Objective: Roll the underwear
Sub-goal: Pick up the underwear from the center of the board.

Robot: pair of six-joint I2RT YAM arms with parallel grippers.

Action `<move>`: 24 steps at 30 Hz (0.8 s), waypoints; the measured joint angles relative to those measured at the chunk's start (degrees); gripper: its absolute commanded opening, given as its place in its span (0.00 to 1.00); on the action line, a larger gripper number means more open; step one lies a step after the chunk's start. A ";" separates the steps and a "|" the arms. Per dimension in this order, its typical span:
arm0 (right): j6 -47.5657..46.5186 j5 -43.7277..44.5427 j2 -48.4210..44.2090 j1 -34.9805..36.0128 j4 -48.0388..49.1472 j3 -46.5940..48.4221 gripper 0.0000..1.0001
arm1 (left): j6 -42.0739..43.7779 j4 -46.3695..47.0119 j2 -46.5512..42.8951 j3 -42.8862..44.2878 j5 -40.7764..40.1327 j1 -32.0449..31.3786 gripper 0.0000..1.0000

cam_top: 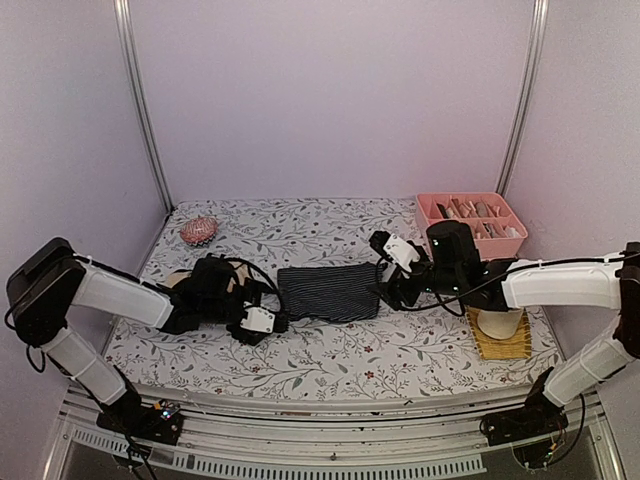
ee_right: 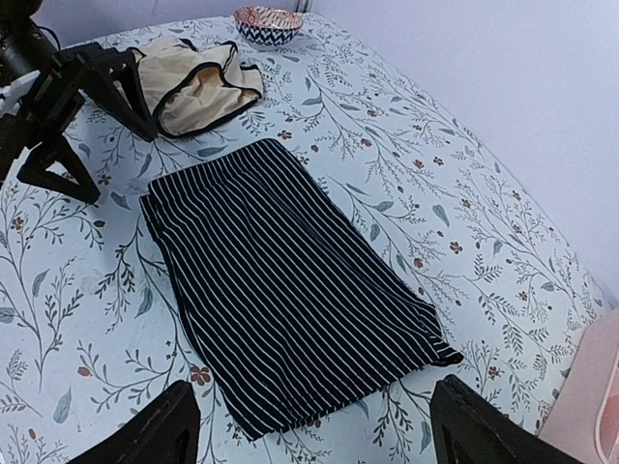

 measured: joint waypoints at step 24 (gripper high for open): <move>0.39 0.94 -3.78 0.28 3.61 -3.43 0.85 | 4.39 7.50 12.11 4.72 -9.40 -4.04 0.25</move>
